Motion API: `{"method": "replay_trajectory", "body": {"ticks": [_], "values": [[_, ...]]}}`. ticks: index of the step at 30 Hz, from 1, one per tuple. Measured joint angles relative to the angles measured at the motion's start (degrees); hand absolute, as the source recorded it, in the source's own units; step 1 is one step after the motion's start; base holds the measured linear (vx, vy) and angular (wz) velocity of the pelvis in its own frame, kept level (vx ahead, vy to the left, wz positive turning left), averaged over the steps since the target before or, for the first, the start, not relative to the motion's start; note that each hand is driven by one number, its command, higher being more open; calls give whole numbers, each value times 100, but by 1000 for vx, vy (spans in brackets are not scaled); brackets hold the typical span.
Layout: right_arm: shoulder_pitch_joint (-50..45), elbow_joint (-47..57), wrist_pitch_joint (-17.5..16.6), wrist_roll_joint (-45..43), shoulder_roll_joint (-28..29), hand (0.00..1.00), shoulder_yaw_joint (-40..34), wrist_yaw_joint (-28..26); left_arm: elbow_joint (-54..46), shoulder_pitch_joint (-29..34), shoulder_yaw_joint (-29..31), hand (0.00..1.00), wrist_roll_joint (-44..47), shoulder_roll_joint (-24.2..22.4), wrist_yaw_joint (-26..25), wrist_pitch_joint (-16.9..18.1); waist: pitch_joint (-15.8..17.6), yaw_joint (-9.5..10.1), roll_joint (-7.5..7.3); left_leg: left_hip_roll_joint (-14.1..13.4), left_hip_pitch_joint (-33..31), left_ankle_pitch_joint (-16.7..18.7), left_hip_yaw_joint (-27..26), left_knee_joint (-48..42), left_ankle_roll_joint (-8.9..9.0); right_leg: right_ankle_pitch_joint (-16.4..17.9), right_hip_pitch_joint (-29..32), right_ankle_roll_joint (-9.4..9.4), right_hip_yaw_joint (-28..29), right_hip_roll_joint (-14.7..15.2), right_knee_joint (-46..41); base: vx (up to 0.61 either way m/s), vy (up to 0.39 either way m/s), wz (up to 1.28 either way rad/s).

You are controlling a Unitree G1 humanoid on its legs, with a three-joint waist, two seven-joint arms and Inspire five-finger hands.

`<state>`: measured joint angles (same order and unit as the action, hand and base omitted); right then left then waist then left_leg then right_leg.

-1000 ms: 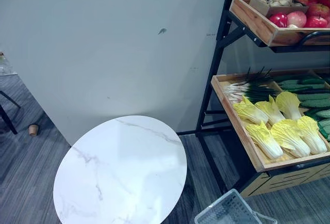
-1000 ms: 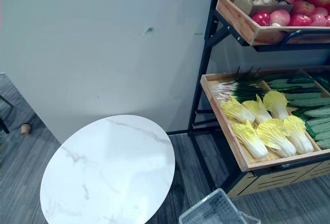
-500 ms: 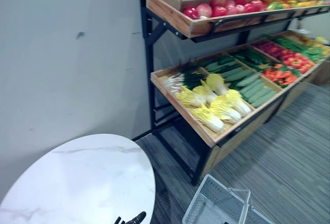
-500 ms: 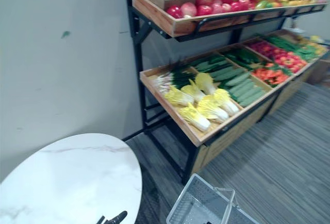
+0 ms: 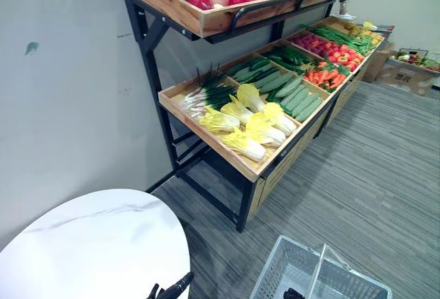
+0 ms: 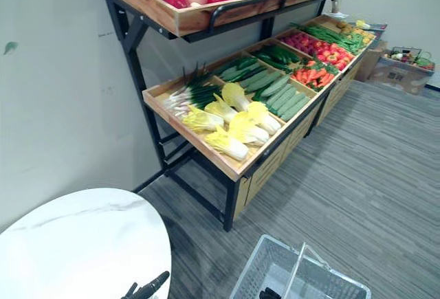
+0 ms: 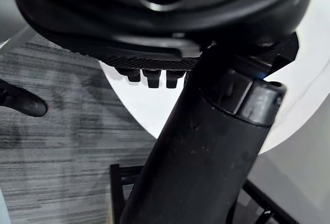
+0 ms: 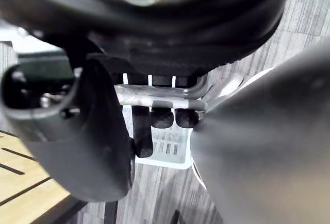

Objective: Pick vegetable in the basket

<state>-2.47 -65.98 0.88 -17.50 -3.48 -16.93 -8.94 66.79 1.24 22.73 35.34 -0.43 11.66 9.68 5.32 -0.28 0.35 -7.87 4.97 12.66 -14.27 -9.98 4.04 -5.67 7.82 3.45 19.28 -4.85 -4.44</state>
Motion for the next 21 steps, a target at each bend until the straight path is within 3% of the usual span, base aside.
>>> {"method": "replay_trajectory", "body": {"ticks": [2, 3, 4, 5, 6, 7, 8, 9, 10, 11, 12, 13, 14, 15, 16, 18, 19, 20, 21], "values": [[-73, 21, 1, -62, 8, 0, -73, 10, 0, -29, 4, 100, 5, -1, 4, -9, 19, -10, -41, -14, 64, 6, -103, -4, 20, -51, -34, -9, 48, -57, 99, -92, -17, -28], [-79, 60, -2, -56, 29, 0, -120, 34, -10, -30, 25, 100, 10, 3, 6, -8, 51, 14, -89, -50, 125, 18, -274, 4, 50, 95, -50, -156, -168, -8, 237, -129, 3, -56], [-83, 117, -16, -44, 37, 0, -174, 74, -11, -27, 49, 100, 12, -2, 3, -9, 53, 25, -85, -73, 162, 12, -432, 46, 40, 200, -19, -308, -625, 105, 255, -119, 35, -92], [-85, 205, -95, -35, -6, 0, -259, 91, -10, -13, 74, 100, 28, -25, -6, -14, 37, 25, 20, -159, 216, -31, -715, 171, 37, 363, 27, -507, -1450, 286, 191, -73, 48, -119], [-52, 258, -114, -34, -63, 0, -261, 55, -93, 39, 76, 100, 43, -35, -8, 1, 68, 83, 21, -244, 288, -38, -1036, 167, 57, 395, 334, -542, -2104, 462, -566, -28, 58, -115], [-86, 293, -127, -37, -40, 0, -278, 51, -165, 78, 72, 100, 41, -8, -4, -11, 65, 72, -53, -215, 355, -31, -1139, 152, 69, 397, 405, -573, -2314, 590, -999, 65, 54, -112], [-143, 275, -116, -58, 30, 0, -371, 39, -226, 74, 124, 100, 40, 32, -10, -17, 75, 82, -212, -108, 489, 30, -1297, 39, 29, 464, 385, -379, -2474, 606, -1172, 76, 45, -104], [-187, 279, -138, -87, 87, 0, -390, 32, -216, 27, 271, 100, 26, 67, -22, -50, 52, 128, -312, 59, 379, 215, -1072, 7, -558, 214, 380, -295, -2150, 512, -875, 25, 41, -118], [-156, 285, -143, -116, 96, 0, -459, 18, -207, 58, 343, 100, -2, -1, -19, -64, -63, 202, -165, 177, 224, 195, -733, 196, -748, -4, 319, -211, -1909, 440, -479, -88, 37, -143], [-72, 311, -87, -193, 145, 0, -803, 16, -271, 25, 464, 100, -42, -115, 0, -94, -95, 300, -2, 25, 177, -136, -954, 357, -257, 411, 546, -463, -2042, 372, -1155, -94, 38, -101], [-114, 359, -176, -283, 230, 0, -993, 44, -290, -46, 451, 100, -119, -147, -28, -113, -58, 215, -13, 38, 191, -173, -1026, 347, -192, 1132, 723, -474, -2338, 677, -2459, 14, 16, -72], [-158, 441, -205, -314, 179, 0, -1353, 115, -292, 2, 325, 100, -194, -168, -35, -120, -29, 133, 51, 25, 270, -184, -1049, 323, -177, 1436, 676, -437, -2580, 1103, -3410, 88, -17, -18], [-169, 428, -162, -321, 126, 0, -1385, 117, -284, 28, 297, 100, -226, -160, -29, -137, -66, 122, 21, -1, 283, -184, -1115, 261, -177, 1415, 585, -424, -2640, 1294, -3537, 135, -76, -50], [-161, 254, -71, -378, 165, 0, -1463, 128, -207, 89, 248, 100, -233, 4, -15, -177, -139, 133, -96, 7, 262, -215, -1217, 120, -129, 1388, 408, -68, -2660, 1388, -3199, 103, -152, -91], [-180, 111, -44, -386, 191, 0, -1468, 131, -31, 113, 164, 100, -230, 137, -19, -232, -182, 130, -114, -139, 254, -296, -1232, 101, -134, 1364, 243, -73, -2755, 1120, -2663, 101, -185, -104], [-179, 32, -50, -316, 187, 0, -1441, 129, 106, 213, -137, 100, -229, 243, -21, -280, -179, 138, -68, -370, 110, -311, -1403, -314, -134, 1305, -50, -168, -2775, 898, -1769, 62, -268, -137], [-167, -9, -21, -172, 175, 0, -1398, 128, 100, 261, -258, 100, -217, 309, -24, -205, -137, 151, -160, -363, 1, -93, -1454, -389, -4, 1287, -214, -199, -2757, 862, -1227, 3, -219, -138], [-160, -29, 13, -62, 110, 0, -1374, 127, 99, 274, -341, 100, -214, 298, -28, -155, -118, 144, -160, -255, 23, -11, -1398, -72, 28, 1282, -274, -210, -2720, 832, -997, -123, -94, -115], [-148, -153, 75, 3, -75, 0, -1395, 126, 129, 200, -463, 100, -211, 256, -15, -138, -114, 139, -12, -116, 70, -288, -1278, 568, -32, 1240, -330, -272, -2652, 697, -685, -87, -15, -92]]}}
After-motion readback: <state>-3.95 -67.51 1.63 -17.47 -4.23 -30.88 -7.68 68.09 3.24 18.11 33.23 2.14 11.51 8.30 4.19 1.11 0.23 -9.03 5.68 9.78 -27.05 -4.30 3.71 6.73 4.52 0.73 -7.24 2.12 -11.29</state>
